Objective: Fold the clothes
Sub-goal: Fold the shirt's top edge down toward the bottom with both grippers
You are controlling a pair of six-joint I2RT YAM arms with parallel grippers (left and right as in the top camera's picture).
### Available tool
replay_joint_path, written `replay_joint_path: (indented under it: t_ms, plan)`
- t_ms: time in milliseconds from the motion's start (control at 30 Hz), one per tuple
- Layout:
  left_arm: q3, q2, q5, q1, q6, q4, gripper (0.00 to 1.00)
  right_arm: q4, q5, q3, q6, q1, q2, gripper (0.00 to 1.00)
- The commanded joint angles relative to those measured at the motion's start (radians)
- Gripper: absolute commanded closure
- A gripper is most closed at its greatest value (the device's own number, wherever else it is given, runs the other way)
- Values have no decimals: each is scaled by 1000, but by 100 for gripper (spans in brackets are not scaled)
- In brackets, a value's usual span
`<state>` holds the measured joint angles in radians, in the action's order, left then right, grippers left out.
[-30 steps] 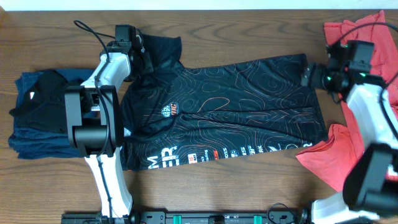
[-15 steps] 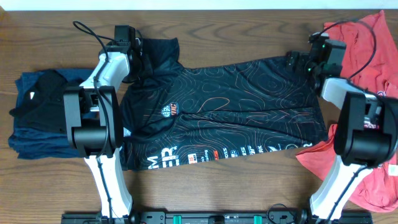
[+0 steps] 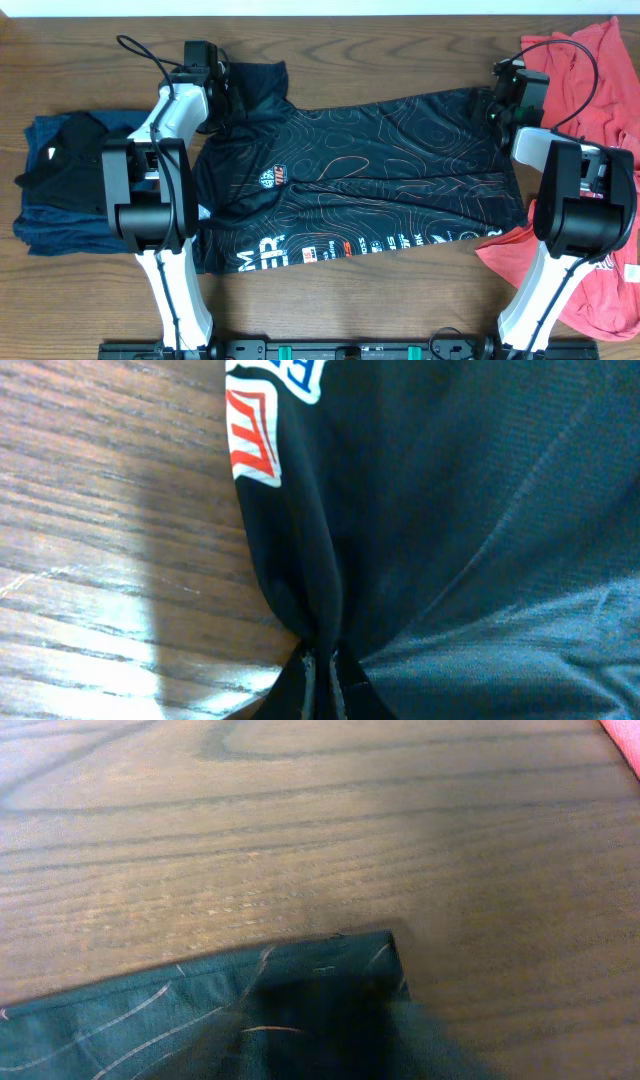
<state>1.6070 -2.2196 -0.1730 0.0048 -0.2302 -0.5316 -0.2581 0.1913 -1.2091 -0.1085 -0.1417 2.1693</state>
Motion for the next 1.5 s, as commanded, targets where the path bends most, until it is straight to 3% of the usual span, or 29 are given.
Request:
replay_joint_path:
  t_ms: [0,67,700,933,1233,1467]
  plan:
    - [-6,-7,27,5,-11,-32,94,15,-49,-9,-77,9,13,89]
    - [-6,-6,27,5,-11,-41,94,33,-91,-9,-115,9,13,99]
    - [-6,244,24,25,-11,-228,94,289,-143,-9,-145,-24,-283,99]
    - [-6,373,23,24,-11,-442,94,588,-143,-9,-122,-24,-422,97]
    - [-27,390,23,20,-18,-727,94,960,-166,-8,-116,-26,-477,99]
    - [-37,390,23,20,-6,-856,94,1114,-247,-8,-130,-49,-477,99]
